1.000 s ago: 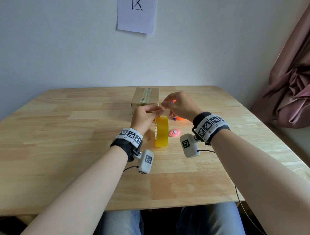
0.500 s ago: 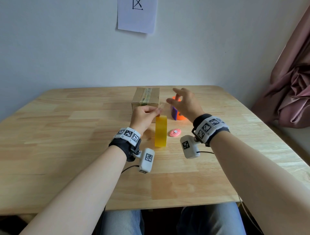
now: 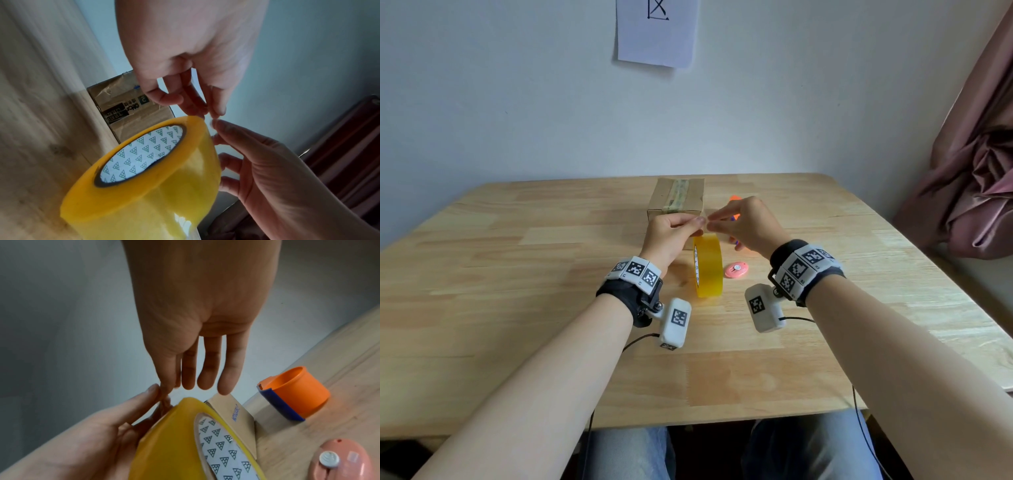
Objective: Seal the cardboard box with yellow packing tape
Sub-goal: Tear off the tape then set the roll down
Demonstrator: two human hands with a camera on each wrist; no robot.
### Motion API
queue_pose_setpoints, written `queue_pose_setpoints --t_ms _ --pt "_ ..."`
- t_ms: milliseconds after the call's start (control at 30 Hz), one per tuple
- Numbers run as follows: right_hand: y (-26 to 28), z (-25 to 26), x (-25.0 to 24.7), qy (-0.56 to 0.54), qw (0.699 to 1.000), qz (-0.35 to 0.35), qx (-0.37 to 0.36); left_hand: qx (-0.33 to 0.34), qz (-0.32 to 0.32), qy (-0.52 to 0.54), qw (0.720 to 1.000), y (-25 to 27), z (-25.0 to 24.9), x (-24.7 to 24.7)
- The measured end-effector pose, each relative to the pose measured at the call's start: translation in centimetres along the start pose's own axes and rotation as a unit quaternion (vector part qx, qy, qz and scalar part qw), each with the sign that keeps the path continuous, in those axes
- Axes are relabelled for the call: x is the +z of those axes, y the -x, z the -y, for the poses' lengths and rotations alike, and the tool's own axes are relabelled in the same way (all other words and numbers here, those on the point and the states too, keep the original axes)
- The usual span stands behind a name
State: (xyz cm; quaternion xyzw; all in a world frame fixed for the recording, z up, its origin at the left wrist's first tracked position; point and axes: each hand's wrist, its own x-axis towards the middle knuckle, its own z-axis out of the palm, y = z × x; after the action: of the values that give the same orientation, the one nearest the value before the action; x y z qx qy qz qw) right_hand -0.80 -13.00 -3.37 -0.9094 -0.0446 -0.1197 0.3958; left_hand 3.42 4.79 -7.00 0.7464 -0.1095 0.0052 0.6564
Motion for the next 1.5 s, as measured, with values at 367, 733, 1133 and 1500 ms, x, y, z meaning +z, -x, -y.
queue_pose_setpoints --t_ms 367,733,1133,1500 --pt "-0.6 0.5 0.9 -0.015 0.999 -0.019 0.024 0.046 0.01 -0.069 0.996 0.0 -0.8 -1.1" --pt "0.3 0.0 0.9 -0.06 0.998 -0.011 -0.014 -0.022 0.086 -0.037 0.995 -0.2 -1.1 -2.2" --pt "0.4 0.7 0.9 -0.052 0.998 -0.005 0.033 -0.071 0.072 0.039 0.994 -0.4 -0.9 -1.2" --pt "0.2 0.7 0.8 -0.041 0.999 0.0 0.022 -0.049 0.033 0.041 0.997 -0.3 -0.8 -0.7"
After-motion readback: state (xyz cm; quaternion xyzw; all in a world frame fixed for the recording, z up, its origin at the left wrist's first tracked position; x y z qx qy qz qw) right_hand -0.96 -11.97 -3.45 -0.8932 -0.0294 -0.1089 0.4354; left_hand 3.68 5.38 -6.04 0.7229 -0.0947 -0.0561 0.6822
